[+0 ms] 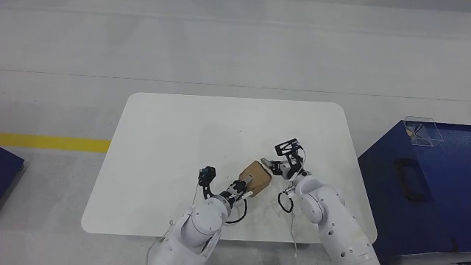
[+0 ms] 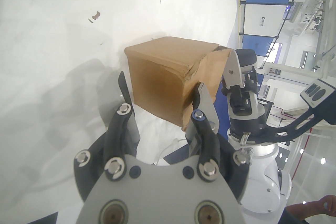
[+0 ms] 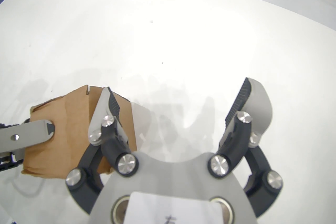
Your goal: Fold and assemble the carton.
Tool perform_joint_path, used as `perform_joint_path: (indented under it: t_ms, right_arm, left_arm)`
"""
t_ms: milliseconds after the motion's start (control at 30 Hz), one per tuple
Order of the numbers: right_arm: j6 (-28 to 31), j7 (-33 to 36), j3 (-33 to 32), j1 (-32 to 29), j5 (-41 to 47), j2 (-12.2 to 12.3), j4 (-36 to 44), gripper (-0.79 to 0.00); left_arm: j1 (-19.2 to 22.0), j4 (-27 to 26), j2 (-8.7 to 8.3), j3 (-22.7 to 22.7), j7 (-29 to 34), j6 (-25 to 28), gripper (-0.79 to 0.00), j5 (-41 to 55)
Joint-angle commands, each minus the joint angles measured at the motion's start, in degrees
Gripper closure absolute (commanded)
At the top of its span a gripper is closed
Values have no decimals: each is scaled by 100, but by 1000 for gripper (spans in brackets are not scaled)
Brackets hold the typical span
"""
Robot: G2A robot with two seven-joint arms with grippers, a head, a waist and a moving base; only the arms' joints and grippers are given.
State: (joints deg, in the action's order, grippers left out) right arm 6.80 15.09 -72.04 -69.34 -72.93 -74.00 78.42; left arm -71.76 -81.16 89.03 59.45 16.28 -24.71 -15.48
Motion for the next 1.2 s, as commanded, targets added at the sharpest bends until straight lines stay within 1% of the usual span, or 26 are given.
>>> perform_joint_path:
  t_ms: [0,100,133,267,400,500,567,633,667,733,767,800,833,933,1000,1100,1167]
  right_arm:
    - [-33,-4,-39,5,73,-1,10,-785]
    - [-1,4,-131,-7,251,4,40,-785]
    - [3,46,-149,-7,262,7,35,-785]
    - [31,139,-114,51,213,6,-18,-785]
    - [157,-80,-99,-6,293,3,42,-785]
    - [407,-333,-184,-146,433,23,192,-785]
    - [720,-392,-230,-251,484,49,312,-785]
    - [893,-383,-256,-339,366,78,391,-785]
    - [973,-292,-231,-355,244,90,397,-785]
    - [835,-151,-180,-325,30,93,340,-785]
    - [745,-50,-116,-279,-39,83,281,-785]
    - [632,-12,-62,-226,-59,68,222,-785]
    - [528,67,-8,-176,-50,51,133,-785]
    - [438,244,146,-5,-63,16,-47,-785]
    - [418,224,209,51,-89,2,-102,-785]
    - [445,128,186,47,-41,3,-66,-785]
    - [559,116,112,16,52,19,6,-785]
  left_arm:
    - [-10,-17,-4,0,-4,5,-443,-1]
    - [-16,-31,-9,-6,-8,12,-456,-5]
    - [-17,-34,-9,-11,-11,10,-434,-3]
    - [-24,-79,-12,-26,-26,13,-483,0]
    - [-43,-121,-19,-23,-26,23,-483,10]
    - [-48,-135,-22,-30,-30,15,-496,13]
    - [-44,-137,-24,-40,-25,6,-499,7]
    - [-44,-139,-25,-40,-34,5,-499,19]
    - [-44,-142,-26,-39,-47,2,-511,20]
    - [-53,-166,-27,-28,-60,17,-557,52]
    - [-59,-185,-30,-20,-71,23,-653,52]
    - [-80,-227,-32,-10,-119,69,-683,53]
    - [-116,-281,-36,12,-174,118,-785,69]
    - [-242,-473,-55,54,-349,261,-785,-5]
    - [-345,-625,-83,48,-353,411,-785,-152]
    - [-555,-930,-136,109,-419,853,-785,-343]
    - [-725,-1136,-177,112,-556,1292,-785,-607]
